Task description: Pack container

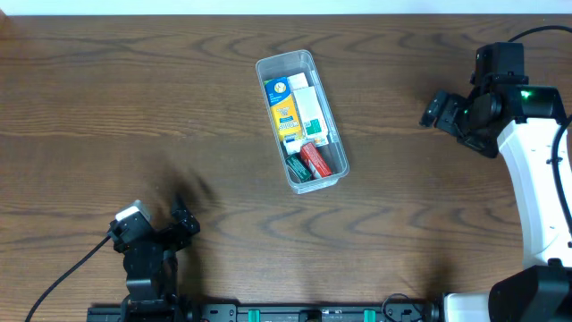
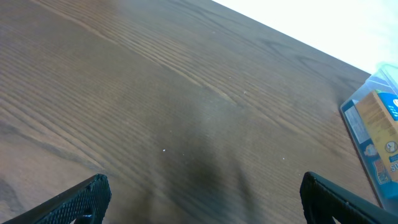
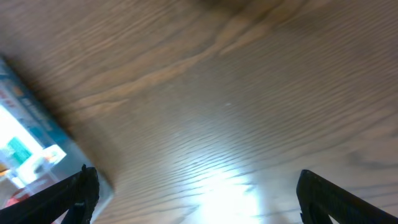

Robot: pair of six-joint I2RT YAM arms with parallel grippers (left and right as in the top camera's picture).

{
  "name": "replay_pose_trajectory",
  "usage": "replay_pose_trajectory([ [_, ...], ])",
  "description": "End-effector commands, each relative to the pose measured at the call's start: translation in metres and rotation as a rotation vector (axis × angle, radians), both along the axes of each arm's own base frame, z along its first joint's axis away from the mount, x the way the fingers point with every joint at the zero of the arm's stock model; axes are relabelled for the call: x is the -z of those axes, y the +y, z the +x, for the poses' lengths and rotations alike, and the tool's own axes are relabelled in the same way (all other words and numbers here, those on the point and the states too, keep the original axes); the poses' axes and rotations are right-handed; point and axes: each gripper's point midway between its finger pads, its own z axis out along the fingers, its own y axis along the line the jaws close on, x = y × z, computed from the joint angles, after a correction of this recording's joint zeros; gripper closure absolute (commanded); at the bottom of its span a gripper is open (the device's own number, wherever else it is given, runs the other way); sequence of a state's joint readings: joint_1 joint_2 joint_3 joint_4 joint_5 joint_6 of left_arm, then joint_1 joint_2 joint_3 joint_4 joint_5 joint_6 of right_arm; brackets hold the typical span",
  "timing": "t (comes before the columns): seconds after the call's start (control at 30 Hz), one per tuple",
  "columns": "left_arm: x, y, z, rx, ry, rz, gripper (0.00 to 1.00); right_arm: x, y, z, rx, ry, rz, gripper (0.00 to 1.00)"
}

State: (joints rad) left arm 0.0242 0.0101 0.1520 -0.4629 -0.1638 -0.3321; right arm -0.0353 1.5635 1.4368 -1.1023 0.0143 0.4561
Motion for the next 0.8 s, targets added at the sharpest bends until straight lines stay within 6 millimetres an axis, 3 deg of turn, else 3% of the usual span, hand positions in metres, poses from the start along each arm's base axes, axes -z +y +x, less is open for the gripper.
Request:
replay_pose_trajectory([
  [0.0, 0.007, 0.000, 0.000, 0.005, 0.013, 0.014, 0.02, -0.020, -0.027, -0.005, -0.003, -0.043, -0.172, 0.01],
  [0.2, 0.007, 0.000, 0.000, 0.005, 0.012, 0.014, 0.02, -0.068, -0.025, -0.037, -0.052, -0.185, -0.259, 0.01],
  [0.4, 0.007, 0.000, 0.000, 0.005, 0.013, 0.014, 0.02, -0.085, -0.025, -0.061, -0.161, -0.372, -0.366, 0.01],
  [0.53, 0.007, 0.000, 0.000, 0.005, 0.013, 0.014, 0.02, -0.069, -0.021, -0.080, -0.153, -0.502, -0.352, 0.01],
  [0.77, 0.007, 0.000, 0.000, 0.005, 0.013, 0.014, 0.02, -0.012, -0.020, -0.123, -0.153, -0.543, -0.341, 0.01],
])
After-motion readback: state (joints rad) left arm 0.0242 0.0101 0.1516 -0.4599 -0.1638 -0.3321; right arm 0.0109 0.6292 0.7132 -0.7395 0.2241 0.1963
